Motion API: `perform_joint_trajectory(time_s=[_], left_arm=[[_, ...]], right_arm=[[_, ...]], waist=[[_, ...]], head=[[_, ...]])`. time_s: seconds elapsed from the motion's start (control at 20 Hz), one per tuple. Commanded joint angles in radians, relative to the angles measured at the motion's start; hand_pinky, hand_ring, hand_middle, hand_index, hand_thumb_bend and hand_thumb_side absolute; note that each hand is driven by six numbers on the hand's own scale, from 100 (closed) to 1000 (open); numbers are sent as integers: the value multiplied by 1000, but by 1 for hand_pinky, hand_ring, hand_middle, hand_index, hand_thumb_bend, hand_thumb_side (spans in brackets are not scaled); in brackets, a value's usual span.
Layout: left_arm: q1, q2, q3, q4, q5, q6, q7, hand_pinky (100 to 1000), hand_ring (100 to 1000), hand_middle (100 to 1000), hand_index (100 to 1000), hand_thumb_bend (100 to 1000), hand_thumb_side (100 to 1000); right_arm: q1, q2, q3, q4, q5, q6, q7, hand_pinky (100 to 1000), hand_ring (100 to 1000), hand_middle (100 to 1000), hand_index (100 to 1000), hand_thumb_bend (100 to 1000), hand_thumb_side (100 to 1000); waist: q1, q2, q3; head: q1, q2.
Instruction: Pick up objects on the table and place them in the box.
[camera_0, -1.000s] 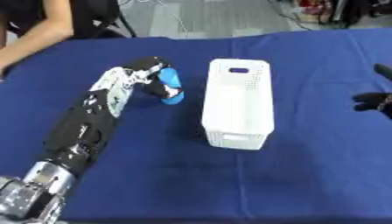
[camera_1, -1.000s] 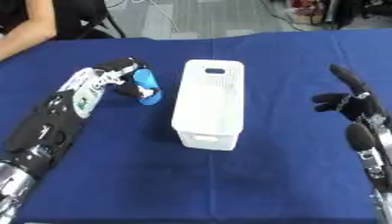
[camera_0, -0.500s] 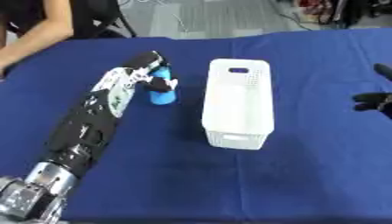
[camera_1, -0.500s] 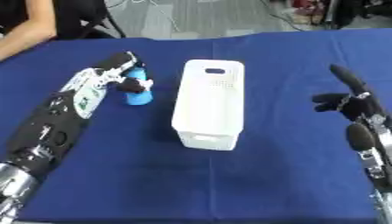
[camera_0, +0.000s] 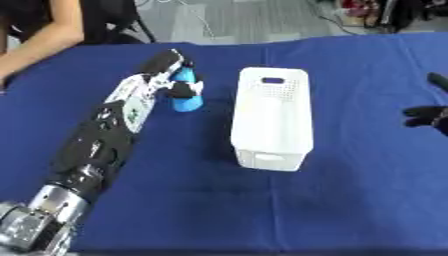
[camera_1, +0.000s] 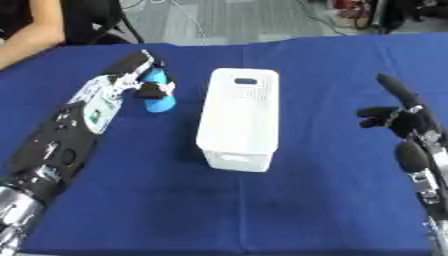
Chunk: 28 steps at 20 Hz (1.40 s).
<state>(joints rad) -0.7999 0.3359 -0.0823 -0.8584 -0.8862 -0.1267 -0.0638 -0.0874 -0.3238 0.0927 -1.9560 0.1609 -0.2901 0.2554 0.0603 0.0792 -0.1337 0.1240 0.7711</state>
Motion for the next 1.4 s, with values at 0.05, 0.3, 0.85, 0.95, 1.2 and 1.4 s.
perform_joint_trajectory(time_s=[0.05, 0.3, 0.85, 0.95, 1.2, 1.4], left_arm=[[-16, 17, 16, -66, 27, 2, 24, 100, 100, 170, 203, 100, 398], [-6, 20, -8, -233, 128, -10, 43, 100, 100, 172, 206, 100, 402], [-73, -93, -87, -313, 153, -22, -26, 100, 100, 178, 222, 100, 399], [-93, -128, -98, -289, 125, -33, -34, 100, 100, 179, 223, 100, 398], [-121, -199, -111, -232, 67, -60, -45, 100, 100, 191, 240, 100, 395], [-127, -228, -128, -204, 22, -89, -53, 100, 100, 264, 322, 100, 405]], right_arm=[[-7, -4, -4, -12, -1, -1, 1, 674, 735, 989, 1000, 536, 967], [-6, -4, -2, -11, 0, -1, 4, 674, 735, 989, 1000, 537, 966], [-9, -2, 5, -10, -5, -2, 10, 674, 735, 989, 1000, 536, 967], [-11, -1, 7, -10, -6, -2, 12, 674, 735, 989, 1000, 536, 967], [-17, 1, 10, -10, -10, -3, 15, 674, 735, 989, 1000, 535, 968], [-20, 2, 11, -11, -12, -2, 17, 674, 735, 989, 1000, 534, 969]], waist=[[-4, -13, 2], [-3, -13, 4], [-5, -18, -2], [-5, -17, -5], [-7, -15, -14], [-5, -14, -19]], head=[[7, -1], [8, -1], [20, -12], [23, -16], [31, -24], [35, -27]])
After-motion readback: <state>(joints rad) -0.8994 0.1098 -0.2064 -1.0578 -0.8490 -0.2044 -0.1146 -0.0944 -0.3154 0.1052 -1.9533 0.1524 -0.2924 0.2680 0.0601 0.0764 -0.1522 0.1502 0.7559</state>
